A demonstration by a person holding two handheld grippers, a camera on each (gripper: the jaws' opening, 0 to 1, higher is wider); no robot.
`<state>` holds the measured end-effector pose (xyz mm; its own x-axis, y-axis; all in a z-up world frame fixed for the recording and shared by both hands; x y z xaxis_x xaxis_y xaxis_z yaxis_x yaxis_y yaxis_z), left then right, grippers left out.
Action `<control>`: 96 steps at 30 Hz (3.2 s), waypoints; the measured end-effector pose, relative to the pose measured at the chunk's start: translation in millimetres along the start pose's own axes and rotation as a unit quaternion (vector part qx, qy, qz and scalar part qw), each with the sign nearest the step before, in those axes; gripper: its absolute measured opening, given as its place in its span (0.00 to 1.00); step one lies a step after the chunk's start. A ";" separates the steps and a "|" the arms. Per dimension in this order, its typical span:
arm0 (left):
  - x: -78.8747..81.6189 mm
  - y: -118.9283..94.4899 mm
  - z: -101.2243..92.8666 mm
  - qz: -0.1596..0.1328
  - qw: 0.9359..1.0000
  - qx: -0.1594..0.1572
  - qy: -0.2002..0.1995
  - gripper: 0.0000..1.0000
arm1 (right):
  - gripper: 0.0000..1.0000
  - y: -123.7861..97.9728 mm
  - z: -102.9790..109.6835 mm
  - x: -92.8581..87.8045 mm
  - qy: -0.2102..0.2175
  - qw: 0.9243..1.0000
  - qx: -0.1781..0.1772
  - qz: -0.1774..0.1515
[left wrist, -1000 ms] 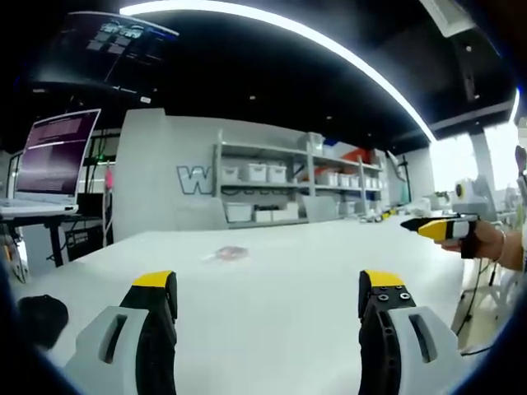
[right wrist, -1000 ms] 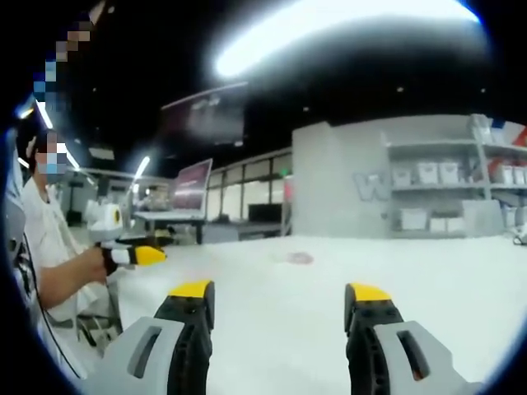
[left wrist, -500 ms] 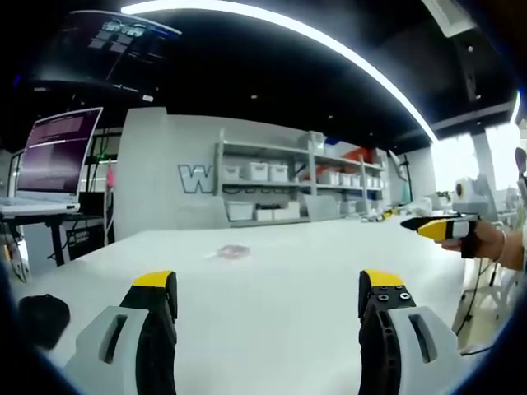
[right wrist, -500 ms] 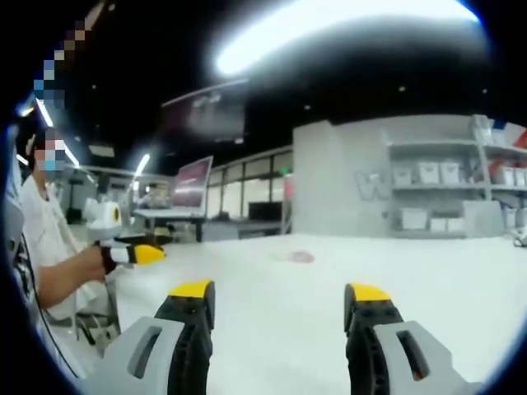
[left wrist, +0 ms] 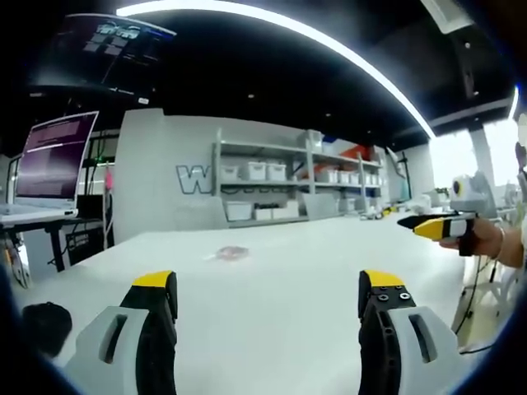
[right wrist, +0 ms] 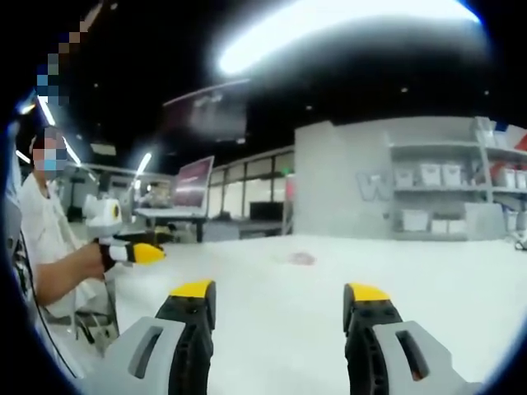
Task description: Open the resealable bag by pulling the two sides of the seal apart until the entire bag opening is separated and visibly accessible.
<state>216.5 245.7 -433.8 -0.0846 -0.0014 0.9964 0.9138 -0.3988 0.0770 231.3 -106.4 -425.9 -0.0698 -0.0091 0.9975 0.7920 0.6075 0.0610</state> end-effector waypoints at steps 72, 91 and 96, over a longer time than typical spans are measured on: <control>-1.3 -4.1 5.9 0.003 1.000 0.009 -0.002 0.87 | 0.50 52.7 -19.8 12.3 -0.011 0.999 -0.024 0.023; -4.7 -2.4 7.5 0.018 1.000 0.009 -0.003 0.87 | 0.50 89.5 -19.9 9.0 -0.001 0.999 -0.006 0.051; -6.4 -3.1 9.4 0.023 1.000 0.012 -0.004 0.87 | 0.50 95.2 -19.2 7.5 -0.002 0.999 -0.005 0.052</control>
<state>218.0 255.5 -440.1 -0.0391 -0.0123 0.9992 0.9258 -0.3768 0.0316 317.9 -63.9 -411.9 0.0113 0.0568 0.9983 0.8015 0.5965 -0.0430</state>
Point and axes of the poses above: the point that each gripper's makers call its tool centre point, and the gripper's own axes: y roughly forward along the fingers, z roughly to its left, x roughly out of its top, the point moved 10 cm from there along -y, roughly backward along the fingers, and after that the axes turned 2 degrees about -x, right-handed, at the moved point
